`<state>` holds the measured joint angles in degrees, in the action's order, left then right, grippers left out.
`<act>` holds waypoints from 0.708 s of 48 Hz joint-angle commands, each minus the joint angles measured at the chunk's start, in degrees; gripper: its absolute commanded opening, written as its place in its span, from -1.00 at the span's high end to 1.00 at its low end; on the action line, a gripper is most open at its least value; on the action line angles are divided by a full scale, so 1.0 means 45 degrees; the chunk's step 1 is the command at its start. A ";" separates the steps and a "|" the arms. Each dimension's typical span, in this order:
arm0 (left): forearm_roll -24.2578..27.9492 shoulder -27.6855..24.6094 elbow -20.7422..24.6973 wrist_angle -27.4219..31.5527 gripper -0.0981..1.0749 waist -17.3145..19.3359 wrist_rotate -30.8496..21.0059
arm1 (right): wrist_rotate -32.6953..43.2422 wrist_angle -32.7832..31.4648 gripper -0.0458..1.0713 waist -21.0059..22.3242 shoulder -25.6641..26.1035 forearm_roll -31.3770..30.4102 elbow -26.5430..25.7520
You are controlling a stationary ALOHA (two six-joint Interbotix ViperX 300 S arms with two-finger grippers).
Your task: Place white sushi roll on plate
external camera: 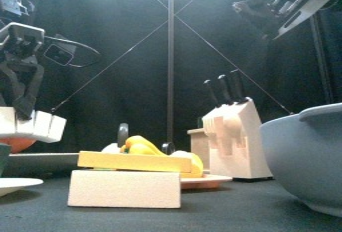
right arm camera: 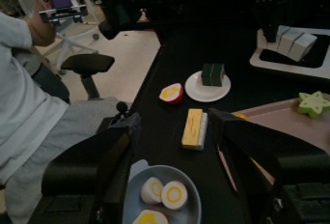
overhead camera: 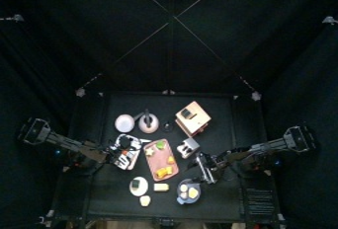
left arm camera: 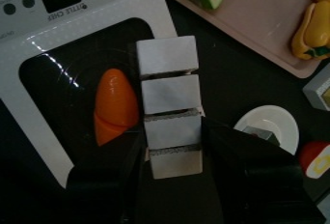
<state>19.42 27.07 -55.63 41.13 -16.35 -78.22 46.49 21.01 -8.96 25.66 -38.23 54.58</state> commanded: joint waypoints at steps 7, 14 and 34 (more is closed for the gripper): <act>0.0840 0.0078 0.0332 -0.1523 -0.31 -0.0020 0.0020 | 0.0000 0.0098 -0.73 0.0039 0.0117 0.0020 -0.0234; 0.1992 -0.0078 0.0371 -0.3008 -0.31 -0.0020 0.0039 | 0.0000 0.0098 -0.73 0.0039 0.0098 0.0020 -0.0234; 0.3477 -0.1777 0.1309 -0.4687 -0.31 0.1309 -0.0078 | 0.0000 0.0098 -0.73 0.0059 0.0098 0.0020 -0.0215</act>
<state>35.68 21.18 -52.65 21.27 -11.43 -79.28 46.49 21.09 -8.96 25.66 -38.32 54.67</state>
